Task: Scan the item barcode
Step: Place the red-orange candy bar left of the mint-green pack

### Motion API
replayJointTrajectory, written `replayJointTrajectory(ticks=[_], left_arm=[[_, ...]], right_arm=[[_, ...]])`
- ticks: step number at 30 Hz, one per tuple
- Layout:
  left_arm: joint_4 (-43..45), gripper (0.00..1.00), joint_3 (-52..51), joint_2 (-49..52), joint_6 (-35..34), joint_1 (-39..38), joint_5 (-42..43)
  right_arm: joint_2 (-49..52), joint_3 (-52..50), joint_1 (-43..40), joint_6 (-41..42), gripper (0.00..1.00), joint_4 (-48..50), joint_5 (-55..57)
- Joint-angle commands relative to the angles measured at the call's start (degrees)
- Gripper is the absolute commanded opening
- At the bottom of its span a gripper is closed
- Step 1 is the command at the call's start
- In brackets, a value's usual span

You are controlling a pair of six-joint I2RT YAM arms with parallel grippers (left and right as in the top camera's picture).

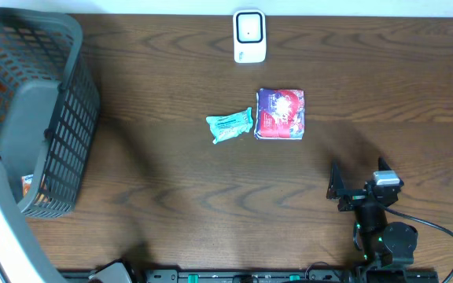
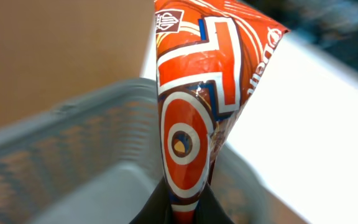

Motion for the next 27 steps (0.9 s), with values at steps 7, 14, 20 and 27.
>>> replayJointTrajectory(ticks=[7, 14, 20, 27], left_arm=[[-5.7, 0.08, -0.2, 0.3, -9.6, -20.3, 15.0], [-8.4, 0.07, -0.2, 8.6, -2.8, -34.7, 14.0], [-8.9, 0.08, -0.2, 17.7, -2.8, -40.4, 2.9], [-9.9, 0.07, -0.2, 28.5, -2.8, -41.3, -3.2]], right_arm=[[-0.3, -0.2, 0.9, 0.4, 0.99, -0.1, 0.1], [-0.3, -0.2, 0.9, 0.4, 0.99, -0.1, 0.1], [-0.3, -0.2, 0.9, 0.4, 0.99, -0.1, 0.1], [-0.3, -0.2, 0.9, 0.4, 0.99, -0.1, 0.1]])
